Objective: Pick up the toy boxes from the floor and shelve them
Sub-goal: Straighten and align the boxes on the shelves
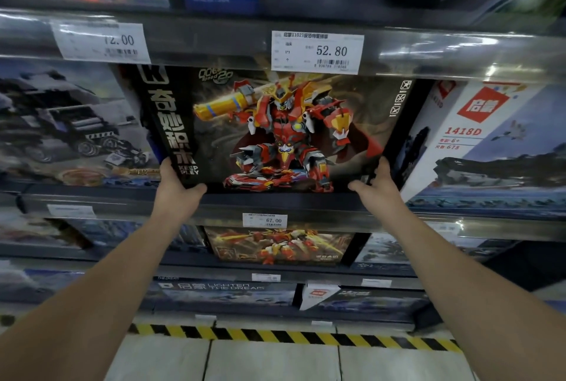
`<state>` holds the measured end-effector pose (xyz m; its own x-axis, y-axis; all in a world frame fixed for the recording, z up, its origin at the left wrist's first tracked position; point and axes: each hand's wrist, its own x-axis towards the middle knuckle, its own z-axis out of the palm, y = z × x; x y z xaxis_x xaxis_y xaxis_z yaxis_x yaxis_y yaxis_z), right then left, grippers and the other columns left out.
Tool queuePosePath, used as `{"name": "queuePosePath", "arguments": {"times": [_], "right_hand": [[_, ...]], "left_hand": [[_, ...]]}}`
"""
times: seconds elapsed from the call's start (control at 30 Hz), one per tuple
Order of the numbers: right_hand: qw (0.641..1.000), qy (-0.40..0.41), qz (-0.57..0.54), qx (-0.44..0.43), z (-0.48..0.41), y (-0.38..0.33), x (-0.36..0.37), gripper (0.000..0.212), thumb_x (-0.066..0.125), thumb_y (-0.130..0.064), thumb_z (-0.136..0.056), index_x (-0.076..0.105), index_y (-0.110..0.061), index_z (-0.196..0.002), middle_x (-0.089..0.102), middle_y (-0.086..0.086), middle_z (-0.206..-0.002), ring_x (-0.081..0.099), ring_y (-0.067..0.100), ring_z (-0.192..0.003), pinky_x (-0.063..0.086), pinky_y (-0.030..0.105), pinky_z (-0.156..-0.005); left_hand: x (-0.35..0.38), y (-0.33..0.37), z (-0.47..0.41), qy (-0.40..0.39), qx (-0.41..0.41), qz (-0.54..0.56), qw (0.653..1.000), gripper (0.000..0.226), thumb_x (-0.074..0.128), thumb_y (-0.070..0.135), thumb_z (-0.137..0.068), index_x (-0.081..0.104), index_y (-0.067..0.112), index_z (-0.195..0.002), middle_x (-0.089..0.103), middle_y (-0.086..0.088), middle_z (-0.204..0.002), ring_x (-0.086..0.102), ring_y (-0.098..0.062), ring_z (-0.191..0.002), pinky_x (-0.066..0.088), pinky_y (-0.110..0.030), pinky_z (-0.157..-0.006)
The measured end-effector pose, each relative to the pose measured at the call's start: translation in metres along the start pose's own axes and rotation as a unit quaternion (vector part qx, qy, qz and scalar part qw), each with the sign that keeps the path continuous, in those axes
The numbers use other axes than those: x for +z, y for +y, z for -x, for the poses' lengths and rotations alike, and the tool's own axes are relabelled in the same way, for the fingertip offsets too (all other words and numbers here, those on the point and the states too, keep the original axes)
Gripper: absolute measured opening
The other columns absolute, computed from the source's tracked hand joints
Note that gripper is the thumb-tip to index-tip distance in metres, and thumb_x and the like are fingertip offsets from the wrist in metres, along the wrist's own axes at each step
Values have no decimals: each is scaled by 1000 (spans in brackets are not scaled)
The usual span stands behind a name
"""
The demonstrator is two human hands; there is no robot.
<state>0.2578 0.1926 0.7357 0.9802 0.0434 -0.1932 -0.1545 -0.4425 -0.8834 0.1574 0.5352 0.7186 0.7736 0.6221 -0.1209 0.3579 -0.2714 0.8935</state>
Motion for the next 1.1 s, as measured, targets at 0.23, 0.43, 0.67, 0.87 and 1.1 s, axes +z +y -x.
{"name": "queuePosePath", "arguments": {"times": [0.23, 0.43, 0.67, 0.87, 1.1], "right_hand": [[999, 21, 6, -28, 26, 2, 1, 83, 59, -7, -95, 6, -19, -158, 38, 6, -151, 40, 17, -131, 32, 24, -98], [999, 25, 15, -22, 36, 10, 1, 85, 60, -9, -95, 4, -21, -158, 34, 8, -156, 37, 25, -140, 33, 28, -100], [999, 27, 26, -16, 41, 17, -1, 91, 63, -14, -93, 0, -27, -158, 43, 0, -148, 47, 22, -129, 40, 34, -102], [999, 27, 30, -5, 41, 21, -5, 91, 62, -14, -95, -2, -25, -159, 45, -1, -138, 52, 21, -115, 41, 33, -97], [999, 24, 29, -9, 39, 24, -7, 92, 65, -16, -92, 2, -31, -158, 42, 0, -149, 49, 21, -126, 42, 38, -106]], "left_hand": [[-5, -1, 2, -11, 25, -14, 1000, 81, 66, 8, -90, 16, 20, -153, 49, 2, -124, 50, -17, -108, 43, -36, -90], [-7, -2, 12, -12, 35, -22, 999, 81, 65, 8, -91, 14, 15, -154, 50, -2, -126, 51, -19, -108, 42, -34, -88], [-9, -7, 17, -13, 27, -36, 999, 85, 66, 10, -90, 10, 15, -154, 51, -7, -139, 53, -27, -122, 42, -33, -93], [-8, -5, 28, -16, 24, -39, 999, 91, 67, 14, -91, 3, 16, -156, 38, -9, -153, 42, -27, -135, 38, -36, -102], [-11, -6, 28, -25, 15, -43, 999, 92, 67, 16, -92, 2, 18, -157, 37, -8, -154, 40, -29, -136, 38, -36, -100]]}}
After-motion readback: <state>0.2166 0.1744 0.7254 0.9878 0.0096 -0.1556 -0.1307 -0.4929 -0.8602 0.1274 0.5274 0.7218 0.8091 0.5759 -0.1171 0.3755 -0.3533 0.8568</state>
